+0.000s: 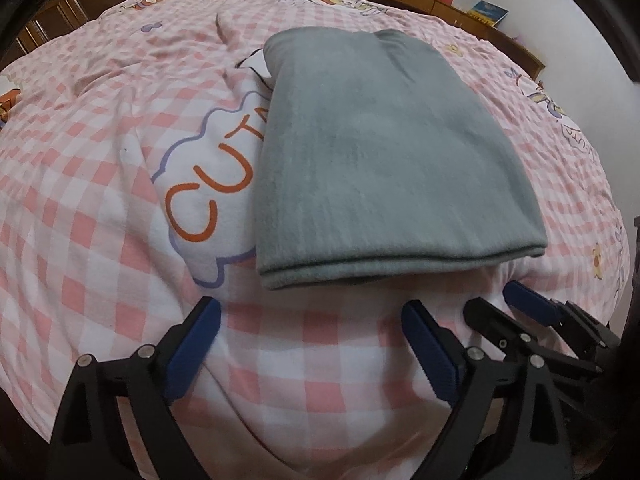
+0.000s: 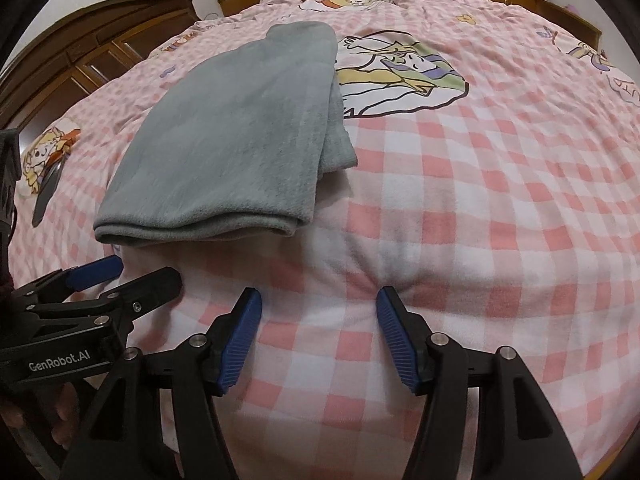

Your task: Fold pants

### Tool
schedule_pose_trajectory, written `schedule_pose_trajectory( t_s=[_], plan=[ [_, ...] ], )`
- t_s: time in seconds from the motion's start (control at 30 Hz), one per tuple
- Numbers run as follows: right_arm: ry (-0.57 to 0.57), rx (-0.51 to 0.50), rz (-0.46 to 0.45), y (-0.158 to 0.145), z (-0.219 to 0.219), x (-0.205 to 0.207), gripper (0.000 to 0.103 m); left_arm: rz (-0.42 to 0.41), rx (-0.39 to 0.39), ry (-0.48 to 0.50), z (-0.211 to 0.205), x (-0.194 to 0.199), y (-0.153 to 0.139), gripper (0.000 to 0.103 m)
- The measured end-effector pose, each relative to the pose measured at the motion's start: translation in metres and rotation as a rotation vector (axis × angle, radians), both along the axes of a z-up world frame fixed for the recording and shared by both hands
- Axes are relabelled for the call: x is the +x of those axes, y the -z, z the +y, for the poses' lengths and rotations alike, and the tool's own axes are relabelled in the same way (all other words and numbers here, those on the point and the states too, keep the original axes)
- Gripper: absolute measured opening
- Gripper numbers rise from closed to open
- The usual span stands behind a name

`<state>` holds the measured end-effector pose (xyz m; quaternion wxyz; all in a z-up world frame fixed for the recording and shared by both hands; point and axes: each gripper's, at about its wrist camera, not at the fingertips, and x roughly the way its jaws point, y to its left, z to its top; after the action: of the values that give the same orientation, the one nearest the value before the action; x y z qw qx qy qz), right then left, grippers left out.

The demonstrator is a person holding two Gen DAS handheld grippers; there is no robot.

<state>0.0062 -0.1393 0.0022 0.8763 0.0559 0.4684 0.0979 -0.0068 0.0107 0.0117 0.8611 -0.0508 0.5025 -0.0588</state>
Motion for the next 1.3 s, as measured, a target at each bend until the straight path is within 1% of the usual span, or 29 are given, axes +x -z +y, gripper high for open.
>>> schedule_pose_trajectory(
  t_s=[1.3],
  plan=[
    [0.002,-0.015,-0.013,0.0007,0.0022,-0.0007,0.061,-0.003,0.0,0.003,0.0016,0.0008,0.0009,0.095]
  ],
)
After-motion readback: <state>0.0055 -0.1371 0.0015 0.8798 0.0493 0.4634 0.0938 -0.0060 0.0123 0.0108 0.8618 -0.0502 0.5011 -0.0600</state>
